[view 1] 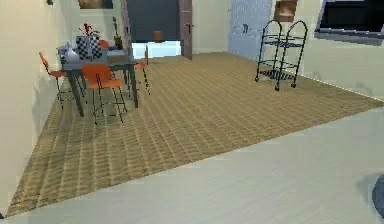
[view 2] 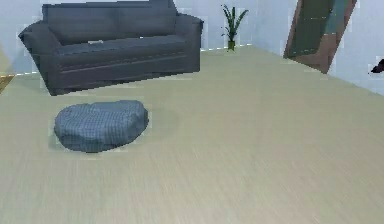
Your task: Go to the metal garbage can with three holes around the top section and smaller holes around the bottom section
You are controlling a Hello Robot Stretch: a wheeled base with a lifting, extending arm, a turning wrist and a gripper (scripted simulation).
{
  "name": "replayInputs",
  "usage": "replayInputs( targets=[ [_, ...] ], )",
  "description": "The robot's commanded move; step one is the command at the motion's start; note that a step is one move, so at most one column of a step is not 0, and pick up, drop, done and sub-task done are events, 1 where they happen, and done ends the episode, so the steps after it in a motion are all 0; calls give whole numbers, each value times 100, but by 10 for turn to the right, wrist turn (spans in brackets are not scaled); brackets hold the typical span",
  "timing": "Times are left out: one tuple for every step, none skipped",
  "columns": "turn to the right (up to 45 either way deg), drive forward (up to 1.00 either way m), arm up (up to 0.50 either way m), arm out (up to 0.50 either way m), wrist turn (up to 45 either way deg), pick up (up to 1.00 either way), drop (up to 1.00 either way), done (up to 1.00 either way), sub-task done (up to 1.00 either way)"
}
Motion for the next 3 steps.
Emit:
replayInputs(
  targets=[
    [0, 100, 0, 0, 0, 0, 0, 0, 0],
    [0, 100, 0, 0, 0, 0, 0, 0, 0],
    [-30, 0, 0, 0, 0, 0, 0, 0, 0]
  ],
)
